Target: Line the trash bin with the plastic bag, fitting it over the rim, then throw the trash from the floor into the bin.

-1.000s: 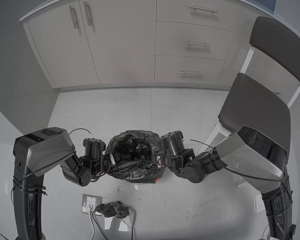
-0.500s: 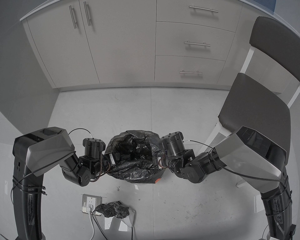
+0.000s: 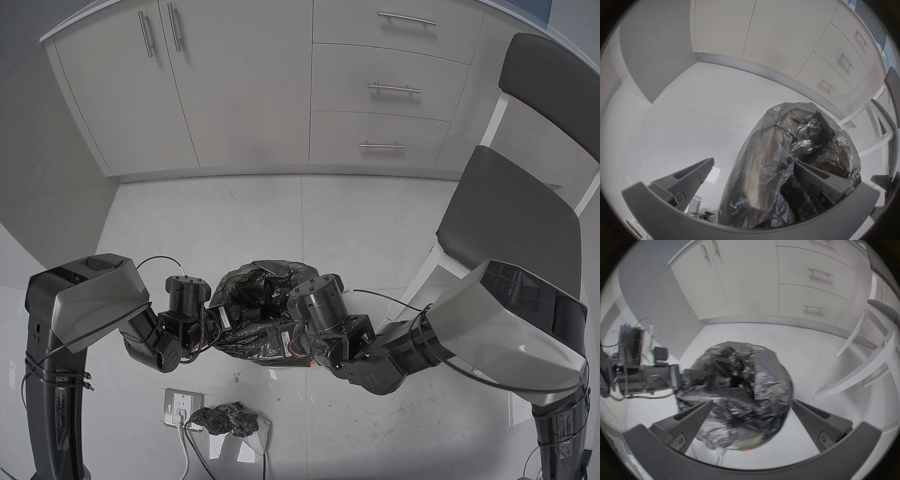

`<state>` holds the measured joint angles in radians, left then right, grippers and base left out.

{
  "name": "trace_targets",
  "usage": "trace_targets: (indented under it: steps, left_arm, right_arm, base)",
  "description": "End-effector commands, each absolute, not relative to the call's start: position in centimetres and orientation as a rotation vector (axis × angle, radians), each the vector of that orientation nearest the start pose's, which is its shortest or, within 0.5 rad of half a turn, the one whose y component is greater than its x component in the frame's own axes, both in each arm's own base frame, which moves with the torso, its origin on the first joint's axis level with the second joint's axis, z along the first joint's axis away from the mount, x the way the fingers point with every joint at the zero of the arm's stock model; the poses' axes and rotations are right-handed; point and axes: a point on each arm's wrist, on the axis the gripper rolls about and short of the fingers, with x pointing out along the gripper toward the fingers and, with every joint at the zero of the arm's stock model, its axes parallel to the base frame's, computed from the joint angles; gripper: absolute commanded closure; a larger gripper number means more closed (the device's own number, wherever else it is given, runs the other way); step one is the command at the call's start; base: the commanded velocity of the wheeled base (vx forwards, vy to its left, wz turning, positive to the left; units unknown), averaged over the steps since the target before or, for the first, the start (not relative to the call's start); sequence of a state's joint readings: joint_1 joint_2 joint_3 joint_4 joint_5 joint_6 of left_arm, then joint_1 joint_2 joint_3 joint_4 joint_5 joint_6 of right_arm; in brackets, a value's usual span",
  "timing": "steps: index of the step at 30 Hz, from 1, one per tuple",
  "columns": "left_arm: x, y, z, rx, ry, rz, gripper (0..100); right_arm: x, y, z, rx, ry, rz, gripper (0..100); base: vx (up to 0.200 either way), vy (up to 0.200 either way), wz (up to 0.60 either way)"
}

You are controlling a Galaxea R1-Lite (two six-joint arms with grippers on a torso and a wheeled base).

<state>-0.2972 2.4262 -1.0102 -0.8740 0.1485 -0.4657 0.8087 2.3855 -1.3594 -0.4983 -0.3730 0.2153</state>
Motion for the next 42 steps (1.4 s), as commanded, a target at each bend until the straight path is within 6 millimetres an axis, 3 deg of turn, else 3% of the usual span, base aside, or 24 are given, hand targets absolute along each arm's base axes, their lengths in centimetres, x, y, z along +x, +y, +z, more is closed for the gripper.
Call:
trace_targets:
  steps: [1,4,14,29,42]
  left_arm:
    - [39.9,-11.7,-1.6,-0.336,0.548,-0.017,0]
    - [39.9,-11.7,-1.7,-0.336,0.548,-0.017,0]
    - [39.9,-11.8,-1.6,-0.336,0.547,-0.017,0]
    - [39.9,-11.7,-1.5,-0.337,0.544,-0.018,0]
    - [40.0,-11.6,-1.2,-0.345,0.534,-0.014,0]
  right_arm:
    - [31.9,33.8,3.4,-0.101,0.499,0.41,0]
    - [32.2,34.2,1.8,-0.111,0.517,0.409,0]
    - [32.2,35.0,-0.3,-0.121,0.547,0.436,0]
    - [31.8,34.9,-0.5,-0.134,0.61,0.616,0]
    - [30.1,34.6,-2.4,-0.191,0.701,0.663,0]
  base:
    - [0.0,0.0,0.0]
    - [0.0,0.0,0.0]
    - [0.0,0.0,0.0]
    - [0.0,0.0,0.0]
    - [0.0,0.0,0.0]
